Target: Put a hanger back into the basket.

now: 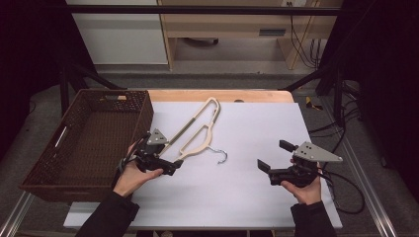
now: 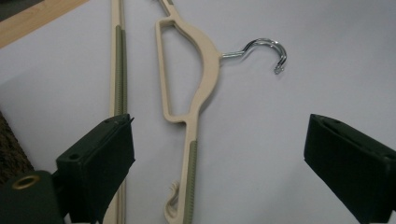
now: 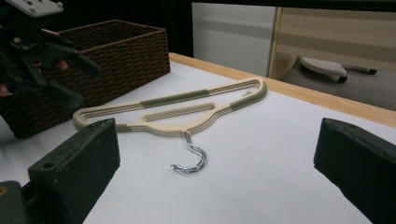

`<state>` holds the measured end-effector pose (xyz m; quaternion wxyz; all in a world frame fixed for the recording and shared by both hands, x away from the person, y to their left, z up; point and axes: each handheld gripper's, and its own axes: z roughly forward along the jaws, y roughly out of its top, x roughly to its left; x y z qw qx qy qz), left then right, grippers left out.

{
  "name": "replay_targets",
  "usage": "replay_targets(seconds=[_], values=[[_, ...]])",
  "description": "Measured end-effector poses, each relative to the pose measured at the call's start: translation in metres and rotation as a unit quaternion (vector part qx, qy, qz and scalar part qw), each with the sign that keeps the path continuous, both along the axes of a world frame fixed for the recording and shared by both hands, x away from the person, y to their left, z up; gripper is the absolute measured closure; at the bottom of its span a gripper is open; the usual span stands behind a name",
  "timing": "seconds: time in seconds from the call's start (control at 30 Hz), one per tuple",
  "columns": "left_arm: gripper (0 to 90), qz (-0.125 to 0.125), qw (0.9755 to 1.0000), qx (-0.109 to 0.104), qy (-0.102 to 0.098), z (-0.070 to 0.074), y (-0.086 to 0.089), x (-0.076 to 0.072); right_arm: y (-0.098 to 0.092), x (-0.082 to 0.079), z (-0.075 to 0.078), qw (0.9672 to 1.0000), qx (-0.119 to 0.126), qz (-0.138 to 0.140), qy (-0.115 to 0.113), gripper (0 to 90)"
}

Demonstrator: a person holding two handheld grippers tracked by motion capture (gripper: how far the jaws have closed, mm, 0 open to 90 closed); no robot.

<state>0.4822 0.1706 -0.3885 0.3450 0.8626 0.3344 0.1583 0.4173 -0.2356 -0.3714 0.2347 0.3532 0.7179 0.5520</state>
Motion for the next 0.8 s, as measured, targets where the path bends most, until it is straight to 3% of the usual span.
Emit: replay_targets(seconds=[0.17,0.47,0.5,0.57,0.8], values=[[11.6,0.001,0.9996,0.022,0.018,-0.013,-0.009,0.008,0.000,0.000,0.000,1.0000,0.000,0.001,0.000,0.5],[16.8,0.014,0.9981,0.035,0.048,-0.039,-0.013,0.025,0.000,0.000,0.000,1.0000,-0.001,0.004,0.003,0.6],[18.1,0.018,0.9982,0.030,0.047,-0.042,-0.014,0.025,0.001,0.000,-0.001,1.0000,-0.001,0.004,0.002,0.6],[21.1,0.022,0.9981,0.042,0.040,-0.045,-0.014,0.026,0.001,0.001,-0.001,1.0000,-0.002,0.005,0.001,0.6],[30.9,0.045,0.9977,0.027,0.043,-0.056,-0.011,0.032,0.002,0.001,-0.002,1.0000,-0.003,0.006,0.004,0.6]])
